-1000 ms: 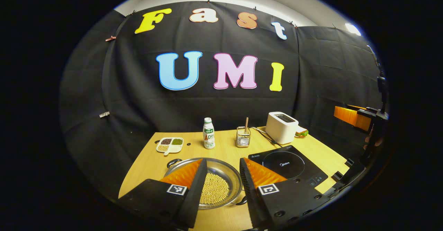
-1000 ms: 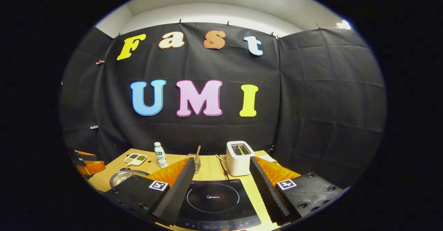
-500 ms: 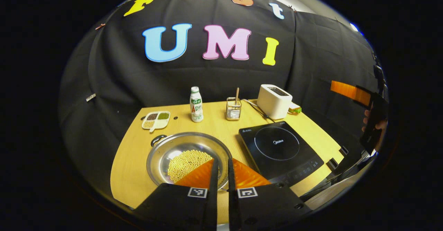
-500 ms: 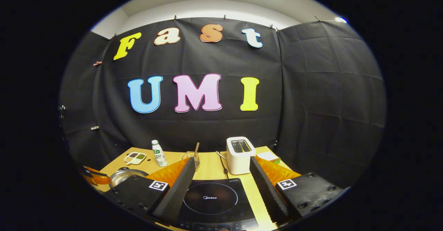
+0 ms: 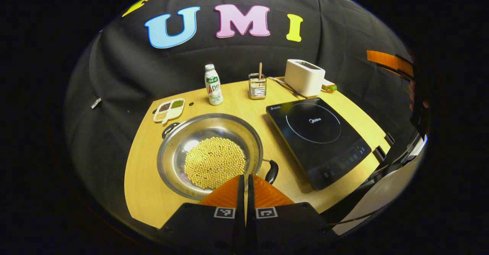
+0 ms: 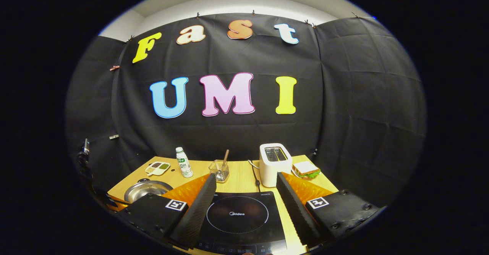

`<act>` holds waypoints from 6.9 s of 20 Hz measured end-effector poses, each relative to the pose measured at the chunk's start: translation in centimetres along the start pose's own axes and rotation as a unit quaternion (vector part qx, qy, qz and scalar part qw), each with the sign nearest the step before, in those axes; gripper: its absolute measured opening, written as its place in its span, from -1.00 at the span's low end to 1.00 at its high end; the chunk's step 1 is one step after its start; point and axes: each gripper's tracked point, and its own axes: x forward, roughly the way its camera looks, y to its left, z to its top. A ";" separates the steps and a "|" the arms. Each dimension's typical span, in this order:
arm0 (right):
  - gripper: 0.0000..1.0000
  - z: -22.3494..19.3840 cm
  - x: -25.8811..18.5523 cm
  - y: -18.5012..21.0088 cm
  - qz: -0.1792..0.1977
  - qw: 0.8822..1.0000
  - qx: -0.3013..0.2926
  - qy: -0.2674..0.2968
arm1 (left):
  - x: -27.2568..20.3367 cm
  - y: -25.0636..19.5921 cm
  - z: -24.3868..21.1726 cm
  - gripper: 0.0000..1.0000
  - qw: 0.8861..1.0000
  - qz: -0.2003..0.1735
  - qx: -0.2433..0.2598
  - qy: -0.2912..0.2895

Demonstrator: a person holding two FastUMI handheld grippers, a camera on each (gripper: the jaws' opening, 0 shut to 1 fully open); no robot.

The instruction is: First push the handle of the pot to place it horizontally, then grasp the pot with both hands and set it on the induction cooktop.

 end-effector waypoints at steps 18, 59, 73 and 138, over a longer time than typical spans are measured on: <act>0.96 -0.6 -0.1 -2.7 -0.026 1.000 0.006 0.004 | 5.8 -0.7 -7.1 -0.90 0.988 -0.050 0.078 0.123; 0.97 0.5 -2.8 -8.5 -0.131 0.991 -0.011 -0.010 | 16.0 -6.7 1.6 -0.89 0.990 -0.083 0.057 0.103; 0.97 -1.1 -2.6 -7.3 -0.113 0.993 0.000 0.010 | 20.2 -5.3 5.9 -0.91 0.998 -0.042 0.017 0.048; 0.12 -28.4 19.2 25.7 0.096 0.940 0.009 0.326 | 16.8 26.1 -1.3 0.24 0.977 -0.008 -0.208 -0.044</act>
